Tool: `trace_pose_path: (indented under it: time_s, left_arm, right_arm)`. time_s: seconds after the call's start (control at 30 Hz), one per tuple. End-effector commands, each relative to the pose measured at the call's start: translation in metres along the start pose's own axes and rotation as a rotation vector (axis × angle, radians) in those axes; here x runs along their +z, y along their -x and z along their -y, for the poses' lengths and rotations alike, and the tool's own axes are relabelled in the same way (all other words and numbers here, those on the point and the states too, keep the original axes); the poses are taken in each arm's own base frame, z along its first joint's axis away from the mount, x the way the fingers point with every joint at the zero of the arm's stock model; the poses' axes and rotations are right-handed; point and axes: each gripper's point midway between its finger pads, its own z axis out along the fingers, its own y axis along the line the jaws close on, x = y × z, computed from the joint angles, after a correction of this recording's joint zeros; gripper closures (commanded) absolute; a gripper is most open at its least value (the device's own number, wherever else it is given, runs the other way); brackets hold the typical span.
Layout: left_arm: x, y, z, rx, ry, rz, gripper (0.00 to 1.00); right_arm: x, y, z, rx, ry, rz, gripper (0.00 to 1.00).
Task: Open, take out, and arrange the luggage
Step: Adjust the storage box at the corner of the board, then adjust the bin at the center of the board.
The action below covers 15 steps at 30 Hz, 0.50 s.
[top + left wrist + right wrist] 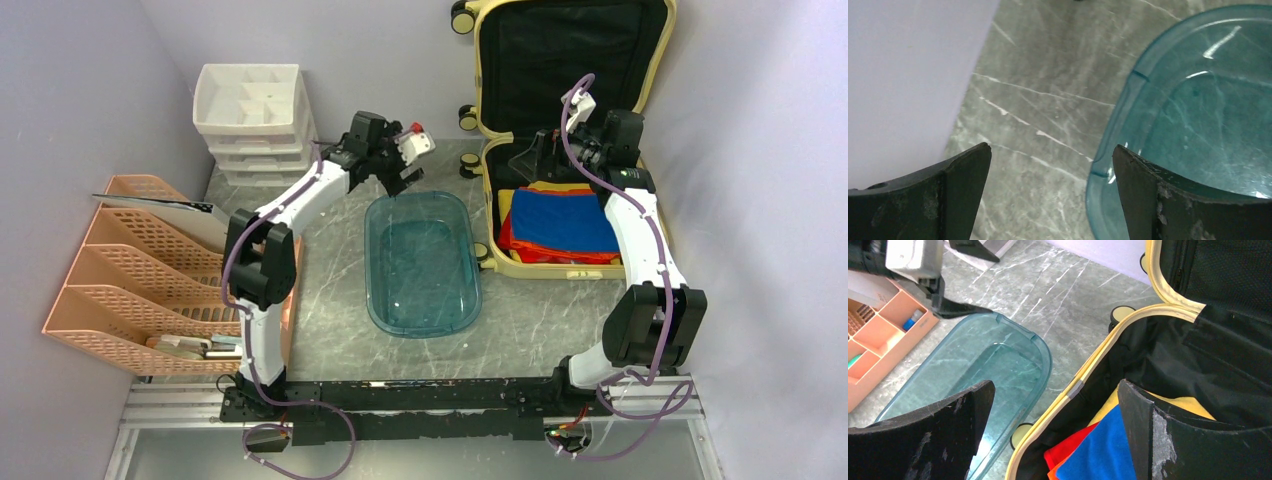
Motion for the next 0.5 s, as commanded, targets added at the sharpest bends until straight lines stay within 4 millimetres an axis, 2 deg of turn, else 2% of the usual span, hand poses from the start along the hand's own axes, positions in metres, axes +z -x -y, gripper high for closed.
trace_pose_path:
  time_s: [0.0, 0.27, 0.47]
  left_arm:
    - [0.012, 0.01, 0.028, 0.057, -0.091, 0.024, 0.04]
    - [0.037, -0.005, 0.056, 0.064, -0.148, -0.022, 0.04]
    - [0.053, -0.021, 0.063, 0.052, -0.155, -0.062, 0.07]
  right_arm:
    - [-0.003, 0.012, -0.006, -0.046, 0.016, 0.036, 0.0]
    - [-0.003, 0.012, -0.006, -0.048, 0.015, 0.034, 0.0]
    - [-0.003, 0.012, -0.006, -0.049, 0.017, 0.034, 0.0]
